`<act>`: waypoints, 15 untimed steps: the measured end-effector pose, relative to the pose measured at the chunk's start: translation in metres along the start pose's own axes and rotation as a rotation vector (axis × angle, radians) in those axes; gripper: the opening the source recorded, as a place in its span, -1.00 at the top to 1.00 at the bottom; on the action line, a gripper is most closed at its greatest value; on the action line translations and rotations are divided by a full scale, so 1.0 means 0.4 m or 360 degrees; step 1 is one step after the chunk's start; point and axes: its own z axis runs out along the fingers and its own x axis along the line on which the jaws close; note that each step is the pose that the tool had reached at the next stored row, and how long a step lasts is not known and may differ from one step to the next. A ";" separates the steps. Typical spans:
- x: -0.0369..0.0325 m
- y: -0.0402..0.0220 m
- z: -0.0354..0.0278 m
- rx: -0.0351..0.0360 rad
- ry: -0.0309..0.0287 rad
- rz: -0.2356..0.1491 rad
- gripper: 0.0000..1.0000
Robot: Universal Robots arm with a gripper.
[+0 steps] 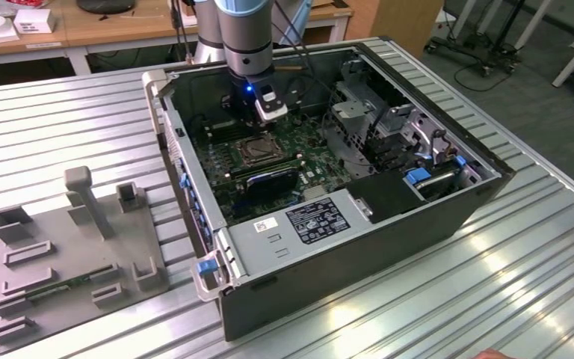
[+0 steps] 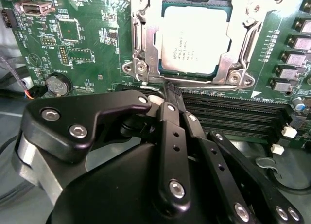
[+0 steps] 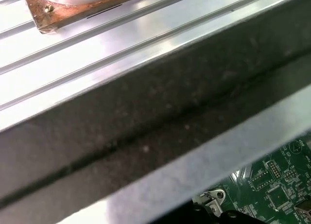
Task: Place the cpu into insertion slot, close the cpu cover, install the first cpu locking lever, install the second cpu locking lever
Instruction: 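Install the first cpu locking lever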
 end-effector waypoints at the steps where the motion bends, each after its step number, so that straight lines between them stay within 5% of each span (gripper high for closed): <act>1: 0.000 0.001 -0.003 0.0000 0.00000 0.0001 0.80; 10: -0.001 0.002 -0.012 0.0005 -0.00024 0.0001 0.80; 15: 0.000 0.001 -0.008 0.0025 -0.00125 -0.0003 0.80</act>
